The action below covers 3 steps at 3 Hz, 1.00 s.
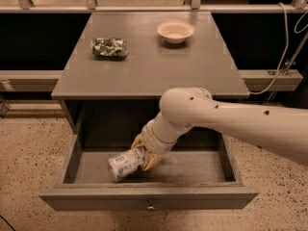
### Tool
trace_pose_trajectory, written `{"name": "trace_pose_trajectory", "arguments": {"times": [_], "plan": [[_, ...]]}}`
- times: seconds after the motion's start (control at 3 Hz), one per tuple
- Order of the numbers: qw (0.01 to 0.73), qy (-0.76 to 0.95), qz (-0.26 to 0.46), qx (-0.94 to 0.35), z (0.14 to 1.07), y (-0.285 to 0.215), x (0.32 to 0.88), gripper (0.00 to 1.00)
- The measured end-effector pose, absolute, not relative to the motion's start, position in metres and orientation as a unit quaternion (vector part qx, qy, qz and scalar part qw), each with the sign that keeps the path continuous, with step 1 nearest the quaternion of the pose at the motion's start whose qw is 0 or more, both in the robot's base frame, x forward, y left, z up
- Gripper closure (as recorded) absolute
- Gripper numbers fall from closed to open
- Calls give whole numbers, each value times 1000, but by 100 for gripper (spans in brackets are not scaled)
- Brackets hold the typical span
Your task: Pick blue plastic bottle from top drawer and place on counter
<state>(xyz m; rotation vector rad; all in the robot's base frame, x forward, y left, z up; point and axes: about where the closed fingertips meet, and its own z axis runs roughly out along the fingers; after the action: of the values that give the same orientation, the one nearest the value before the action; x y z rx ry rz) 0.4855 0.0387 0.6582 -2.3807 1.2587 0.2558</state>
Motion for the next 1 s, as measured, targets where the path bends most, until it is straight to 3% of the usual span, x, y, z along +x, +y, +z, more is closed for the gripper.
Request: {"name": "trace_pose_trajectory", "arguments": {"times": [0.33, 0.67, 1.0], "plan": [[287, 467, 62, -834, 755, 30, 510, 100], [293, 465, -4, -836, 850, 15, 533, 100], [245, 487, -52, -836, 906, -16, 584, 100]]}}
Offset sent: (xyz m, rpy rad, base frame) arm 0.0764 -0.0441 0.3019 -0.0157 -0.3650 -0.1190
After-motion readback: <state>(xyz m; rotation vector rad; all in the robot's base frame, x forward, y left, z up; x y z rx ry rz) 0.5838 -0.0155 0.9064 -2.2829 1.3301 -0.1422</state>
